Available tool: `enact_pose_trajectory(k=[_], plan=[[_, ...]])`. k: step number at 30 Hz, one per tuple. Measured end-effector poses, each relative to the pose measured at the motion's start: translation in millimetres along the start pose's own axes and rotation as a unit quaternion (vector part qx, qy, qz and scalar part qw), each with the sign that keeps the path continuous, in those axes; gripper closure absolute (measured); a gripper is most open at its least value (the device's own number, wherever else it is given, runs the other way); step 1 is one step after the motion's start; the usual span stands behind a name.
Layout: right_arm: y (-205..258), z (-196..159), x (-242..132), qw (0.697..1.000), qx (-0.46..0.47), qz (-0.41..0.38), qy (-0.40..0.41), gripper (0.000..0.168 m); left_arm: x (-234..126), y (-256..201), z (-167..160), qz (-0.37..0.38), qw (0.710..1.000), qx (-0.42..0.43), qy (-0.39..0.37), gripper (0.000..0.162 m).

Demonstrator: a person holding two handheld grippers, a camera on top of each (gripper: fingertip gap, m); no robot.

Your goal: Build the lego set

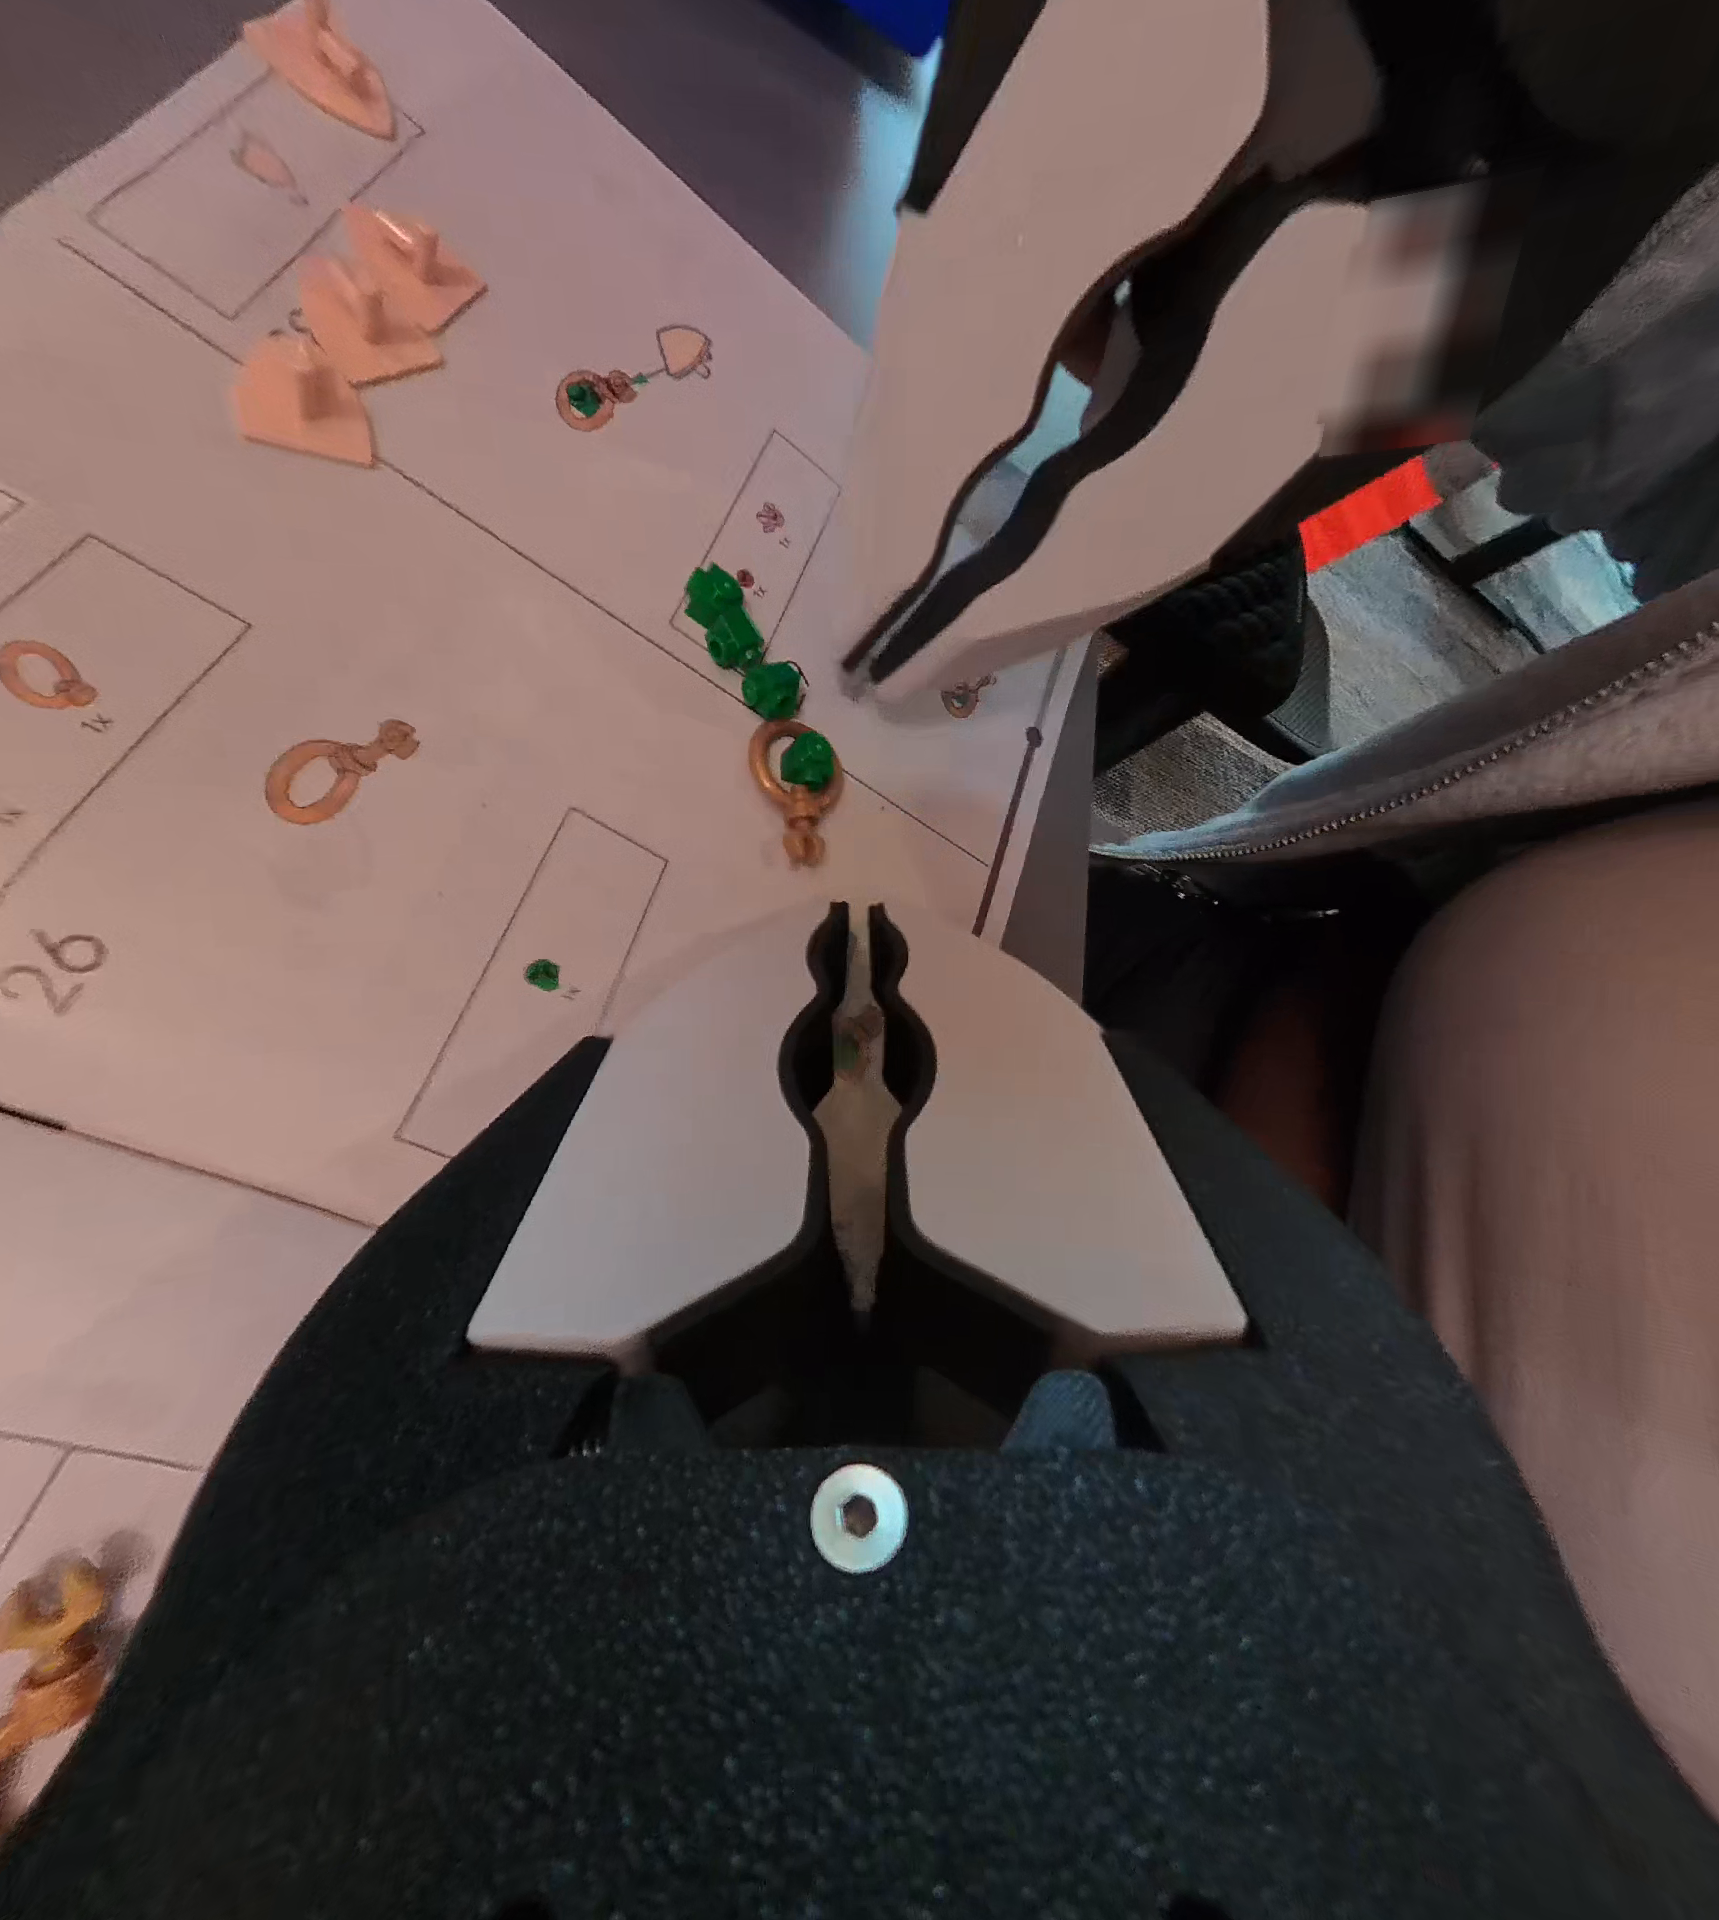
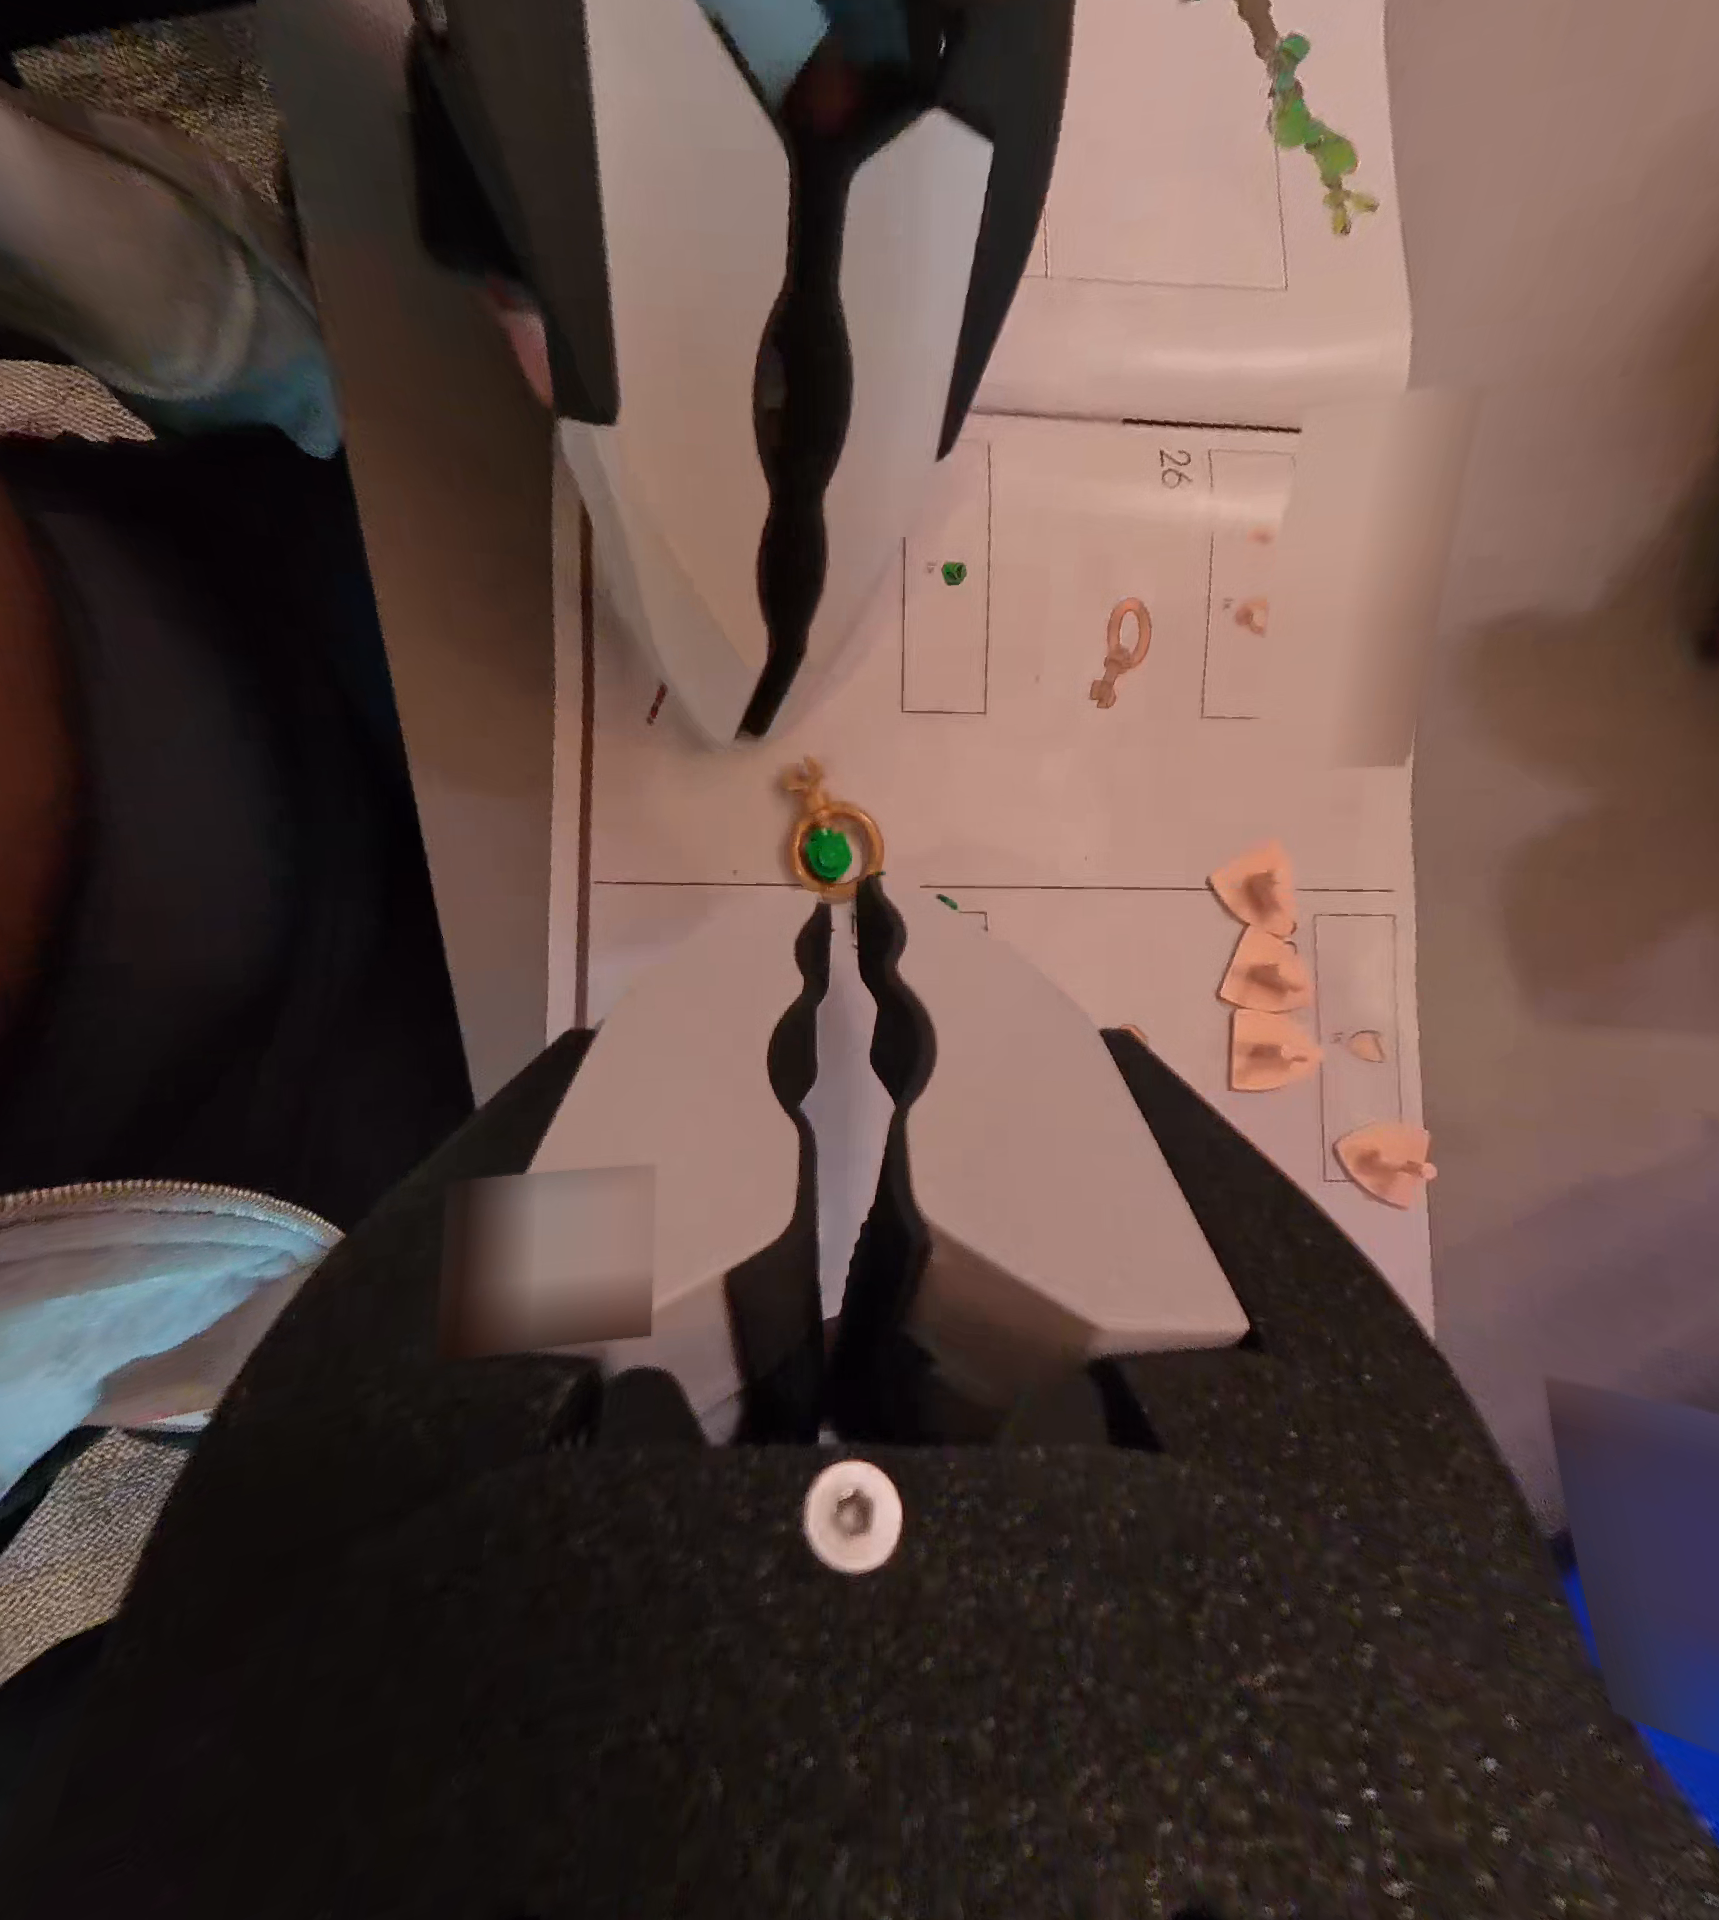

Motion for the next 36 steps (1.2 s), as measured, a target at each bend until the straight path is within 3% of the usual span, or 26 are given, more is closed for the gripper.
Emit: enact_pose_trajectory(k=[20,30,36], plan=[[-5.6,2.8,16.4,0.992,-0.087,0.084,0.027,0.163,5.7,5.2,7.5,0.009,1.0,0.022,0.01,0.16],[-10.4,7.4,19.8,0.97,-0.18,0.157,0.036,0.163,6.9,6.2,11.3,-0.008,0.997,0.059,0.05,0.161],[-5.5,7.4,29.1,0.964,-0.163,0.21,0.012,0.168,11.8,15.1,20.2,-0.003,0.996,0.077,0.046,0.162]])
Point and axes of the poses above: each gripper's, where its closed fingertips meet, x out along the fingers, z out of its top, y = z × x across the jaws, the point moved 6 cm from there along -x, back along the fingers, and after that the axes turned 13 degrees about -y, right-handed, at the moved point
